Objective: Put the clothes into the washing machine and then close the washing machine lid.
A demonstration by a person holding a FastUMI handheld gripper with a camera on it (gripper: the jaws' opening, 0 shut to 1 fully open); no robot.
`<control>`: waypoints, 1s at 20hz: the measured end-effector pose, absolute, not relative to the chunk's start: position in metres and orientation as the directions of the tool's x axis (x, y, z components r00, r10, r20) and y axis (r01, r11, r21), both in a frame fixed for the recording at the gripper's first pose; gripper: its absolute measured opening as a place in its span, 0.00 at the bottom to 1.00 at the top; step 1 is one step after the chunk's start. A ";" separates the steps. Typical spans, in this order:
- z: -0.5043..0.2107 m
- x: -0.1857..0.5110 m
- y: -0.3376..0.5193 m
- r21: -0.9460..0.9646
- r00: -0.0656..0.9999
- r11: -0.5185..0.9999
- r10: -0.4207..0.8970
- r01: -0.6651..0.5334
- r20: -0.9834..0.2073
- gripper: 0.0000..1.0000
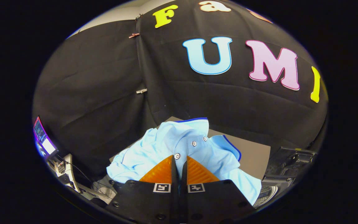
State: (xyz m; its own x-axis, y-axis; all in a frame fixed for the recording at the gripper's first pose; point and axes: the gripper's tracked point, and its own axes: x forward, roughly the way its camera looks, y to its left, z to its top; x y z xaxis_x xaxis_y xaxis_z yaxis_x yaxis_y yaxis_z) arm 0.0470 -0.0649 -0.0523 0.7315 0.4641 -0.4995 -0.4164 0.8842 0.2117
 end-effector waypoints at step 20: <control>-0.044 0.031 -0.260 0.326 0.650 0.761 0.649 -0.561 -0.396 0.05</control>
